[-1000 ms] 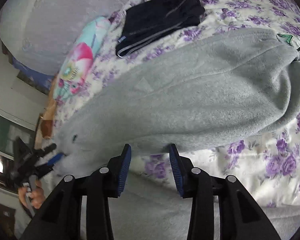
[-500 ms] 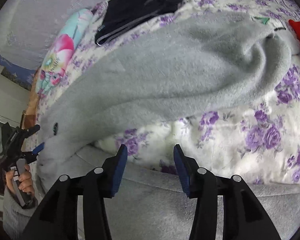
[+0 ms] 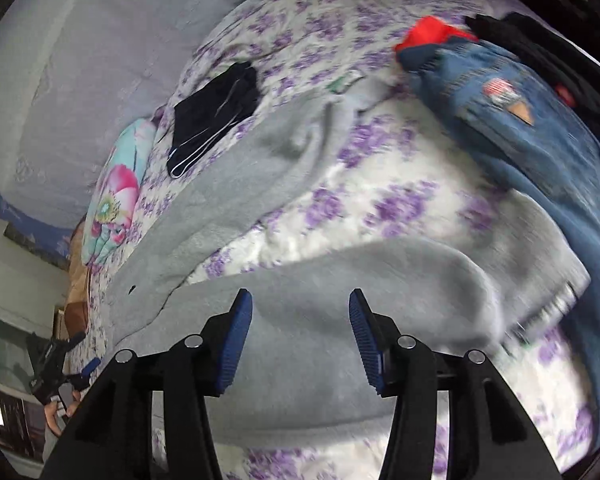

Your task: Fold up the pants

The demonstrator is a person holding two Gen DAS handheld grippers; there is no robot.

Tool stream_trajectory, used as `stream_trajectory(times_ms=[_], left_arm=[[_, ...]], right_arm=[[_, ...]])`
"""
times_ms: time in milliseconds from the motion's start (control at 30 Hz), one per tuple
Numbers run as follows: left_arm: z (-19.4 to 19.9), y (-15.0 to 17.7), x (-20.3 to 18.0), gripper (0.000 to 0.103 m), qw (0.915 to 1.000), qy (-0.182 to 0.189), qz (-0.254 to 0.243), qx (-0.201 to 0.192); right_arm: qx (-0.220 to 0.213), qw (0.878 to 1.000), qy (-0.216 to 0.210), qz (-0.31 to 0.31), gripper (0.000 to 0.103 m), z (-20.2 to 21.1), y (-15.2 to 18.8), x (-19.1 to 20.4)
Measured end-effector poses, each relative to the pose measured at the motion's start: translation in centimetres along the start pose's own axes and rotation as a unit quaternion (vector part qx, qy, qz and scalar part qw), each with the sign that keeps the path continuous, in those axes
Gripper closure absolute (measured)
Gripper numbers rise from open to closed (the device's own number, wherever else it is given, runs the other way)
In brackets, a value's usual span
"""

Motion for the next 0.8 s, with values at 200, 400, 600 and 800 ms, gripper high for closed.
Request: stream_trajectory(times_ms=[200,400,600,800], left_arm=[[-0.7,4.1,3.6,0.013,0.9986,0.008,0.004,0.052],[-4.7,5.9,5.1,0.012,0.9934,-0.076,-0.022,0.083],[-0.9,5.1,3.9,0.012,0.9969,-0.062,-0.012,0.046],[0.5,-1.4,2.5,0.012,0.9988,-0.037,0.02,0.027]], right_arm=[[0.016,0.997,-0.008,-0.072,0.052,-1.0,5.0,-4.9],[0.038,0.996,0.007,-0.081,0.057,-3.5,5.8,-6.9],[-0.017,0.999,0.03,-0.011,0.05,1.4,3.4,-3.4],[-0.018,0.999,-0.026,0.033,0.04,0.5,-6.2,2.5]])
Point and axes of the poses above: each gripper's, at about its wrist camera, not at the fingertips, and z roughly against the way its jaws point, x to its left, y to its underside, the point moved 6 cm from there along -z, roughly the way its jaws point, and after that the axes turned 15 degrees about x, right-handed, at the moved point
